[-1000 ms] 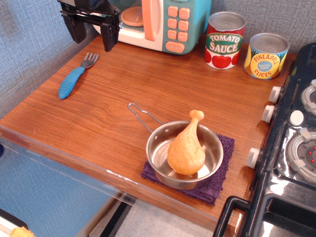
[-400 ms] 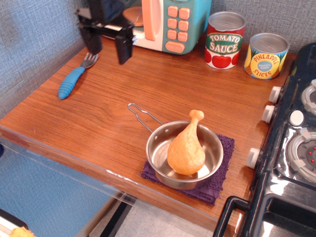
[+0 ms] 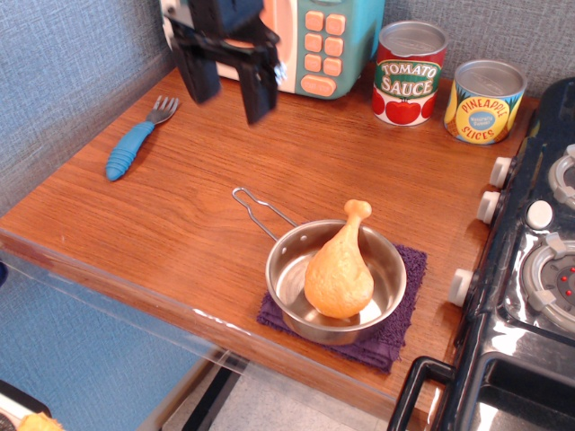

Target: Take the potato out of the pot and put it in front of the microwave.

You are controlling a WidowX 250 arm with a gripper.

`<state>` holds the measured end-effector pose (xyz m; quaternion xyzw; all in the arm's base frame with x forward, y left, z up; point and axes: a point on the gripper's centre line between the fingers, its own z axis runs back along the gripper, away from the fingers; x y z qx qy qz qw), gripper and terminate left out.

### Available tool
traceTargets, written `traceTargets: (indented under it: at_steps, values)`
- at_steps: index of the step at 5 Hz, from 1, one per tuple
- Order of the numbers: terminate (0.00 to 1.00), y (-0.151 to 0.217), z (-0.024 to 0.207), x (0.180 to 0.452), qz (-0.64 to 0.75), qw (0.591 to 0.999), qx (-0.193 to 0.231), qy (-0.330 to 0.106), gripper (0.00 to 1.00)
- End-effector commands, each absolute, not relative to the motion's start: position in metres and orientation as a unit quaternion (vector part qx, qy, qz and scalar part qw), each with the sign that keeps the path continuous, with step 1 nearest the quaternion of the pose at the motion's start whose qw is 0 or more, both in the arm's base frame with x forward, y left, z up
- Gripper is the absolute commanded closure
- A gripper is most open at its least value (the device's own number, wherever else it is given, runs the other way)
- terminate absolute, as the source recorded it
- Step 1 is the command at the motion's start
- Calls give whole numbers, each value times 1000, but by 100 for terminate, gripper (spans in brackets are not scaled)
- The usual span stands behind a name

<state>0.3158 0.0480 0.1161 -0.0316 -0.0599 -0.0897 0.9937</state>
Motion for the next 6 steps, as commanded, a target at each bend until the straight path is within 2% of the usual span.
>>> traceTargets:
  at_steps: [1, 3, 6]
  values:
    - [0, 5, 122, 280, -126, 990, -20, -58, 0]
    - [0, -30, 113, 261, -126, 991, -19, -51, 0]
    - [0, -53, 69, 269, -45, 999, -27, -5, 0]
